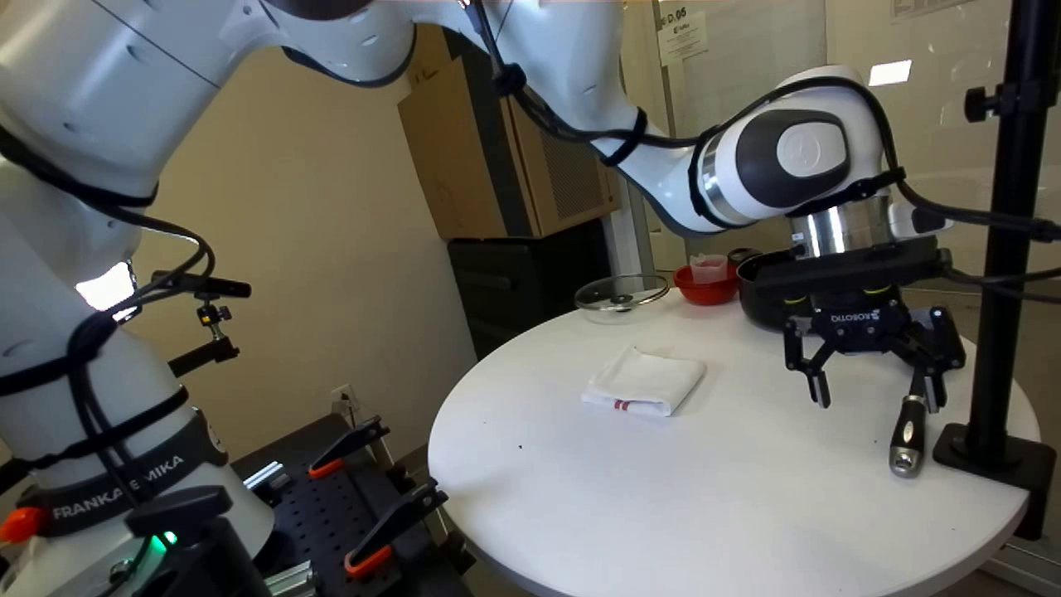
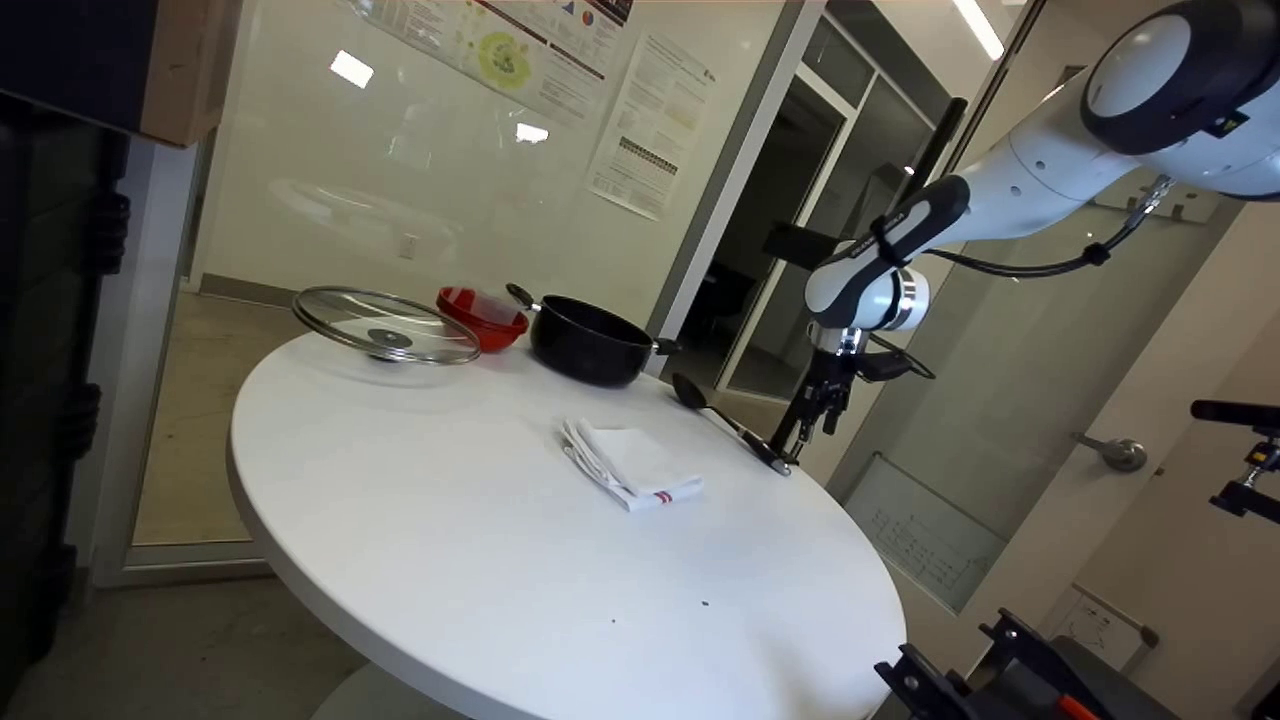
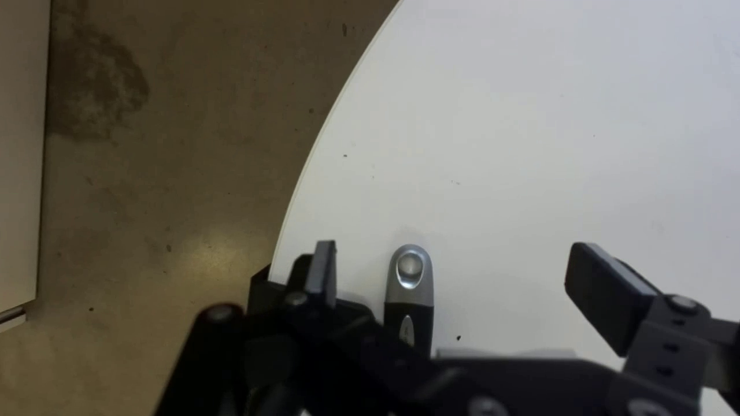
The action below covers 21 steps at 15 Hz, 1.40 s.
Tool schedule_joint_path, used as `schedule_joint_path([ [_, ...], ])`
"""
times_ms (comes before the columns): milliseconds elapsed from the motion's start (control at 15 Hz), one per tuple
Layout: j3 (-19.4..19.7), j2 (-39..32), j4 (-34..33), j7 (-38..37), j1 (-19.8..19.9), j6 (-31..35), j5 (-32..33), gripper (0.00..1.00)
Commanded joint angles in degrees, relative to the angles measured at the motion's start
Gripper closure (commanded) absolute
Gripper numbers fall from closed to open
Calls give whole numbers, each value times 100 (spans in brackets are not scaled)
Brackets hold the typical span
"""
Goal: Move the black spoon to the left
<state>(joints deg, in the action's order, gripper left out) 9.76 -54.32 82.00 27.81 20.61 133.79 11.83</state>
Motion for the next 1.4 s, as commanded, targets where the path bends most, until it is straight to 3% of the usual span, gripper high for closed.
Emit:
schedule_joint_path([
  [0,40,-355,-354,-33,-48,-96,222,0],
  [467,247,-1221,-1330,-386,-207,-425,448,0],
  [867,106,-1487,-1976,-574,-113,-362,260,0],
  [1200,127,-1652,-2364,-631,-124,-505,268,0],
  [1267,97,-1380,-1908,-520,-127,-280,298,0],
  [1333,98,-1414,-1971,-538,-127,-326,298,0],
])
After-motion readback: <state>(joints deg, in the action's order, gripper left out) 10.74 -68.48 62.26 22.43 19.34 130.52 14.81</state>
